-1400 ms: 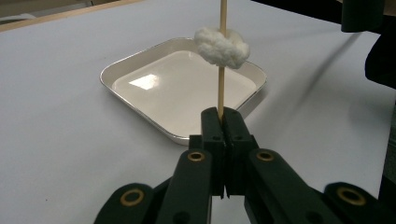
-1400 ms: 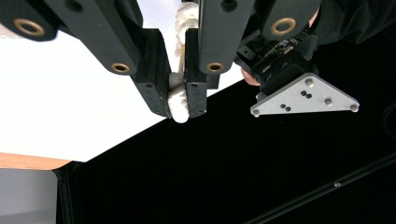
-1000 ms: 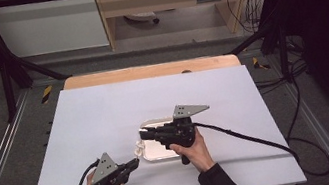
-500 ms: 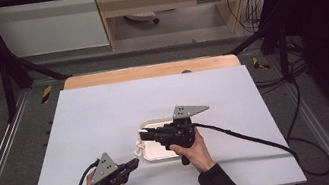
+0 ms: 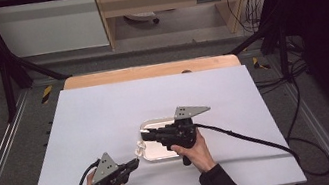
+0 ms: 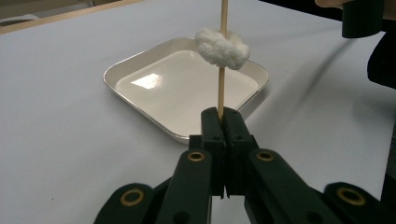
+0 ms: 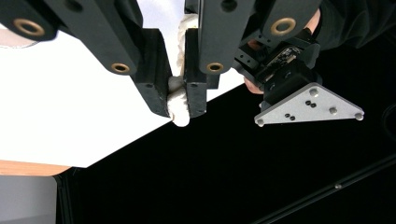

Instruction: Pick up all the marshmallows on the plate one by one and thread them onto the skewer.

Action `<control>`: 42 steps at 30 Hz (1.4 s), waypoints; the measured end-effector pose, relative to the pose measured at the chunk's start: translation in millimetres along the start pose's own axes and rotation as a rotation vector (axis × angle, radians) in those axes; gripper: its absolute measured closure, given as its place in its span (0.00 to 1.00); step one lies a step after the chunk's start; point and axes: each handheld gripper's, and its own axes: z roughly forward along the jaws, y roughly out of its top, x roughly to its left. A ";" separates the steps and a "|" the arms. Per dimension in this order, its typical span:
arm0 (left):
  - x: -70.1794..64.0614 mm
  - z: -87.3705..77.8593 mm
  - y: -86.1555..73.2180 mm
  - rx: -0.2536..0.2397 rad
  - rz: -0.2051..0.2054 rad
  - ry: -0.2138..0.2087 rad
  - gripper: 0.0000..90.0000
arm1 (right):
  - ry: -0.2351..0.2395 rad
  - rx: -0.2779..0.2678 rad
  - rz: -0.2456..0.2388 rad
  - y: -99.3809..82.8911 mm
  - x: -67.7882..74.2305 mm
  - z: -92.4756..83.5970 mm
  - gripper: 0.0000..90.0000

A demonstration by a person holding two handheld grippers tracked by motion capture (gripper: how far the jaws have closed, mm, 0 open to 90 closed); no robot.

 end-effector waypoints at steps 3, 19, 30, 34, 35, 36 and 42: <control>-0.2 0.2 0.2 0.001 0.002 -0.003 0.99 | 0.004 0.002 -0.003 -0.4 0.1 0.1 0.91; -0.2 1.4 -0.3 0.009 0.005 -0.010 0.99 | 0.009 0.010 -0.004 -2.0 0.0 1.0 0.91; 4.3 2.3 0.3 0.002 -0.018 -0.012 0.99 | -0.091 0.068 -0.069 3.0 1.7 -3.4 0.61; 4.4 1.1 1.2 -0.016 -0.022 -0.007 0.99 | -0.106 0.080 -0.081 3.8 3.2 -4.9 0.42; 5.2 0.0 1.4 -0.022 -0.021 -0.007 0.99 | -0.128 0.090 -0.087 4.2 2.9 -5.7 0.40; 5.7 -0.7 1.2 -0.022 -0.023 -0.005 0.99 | -0.137 0.097 -0.092 4.3 2.6 -6.5 0.39; 5.3 -0.7 1.4 -0.023 -0.018 -0.004 0.99 | -0.161 0.124 -0.091 3.9 1.6 -7.7 0.19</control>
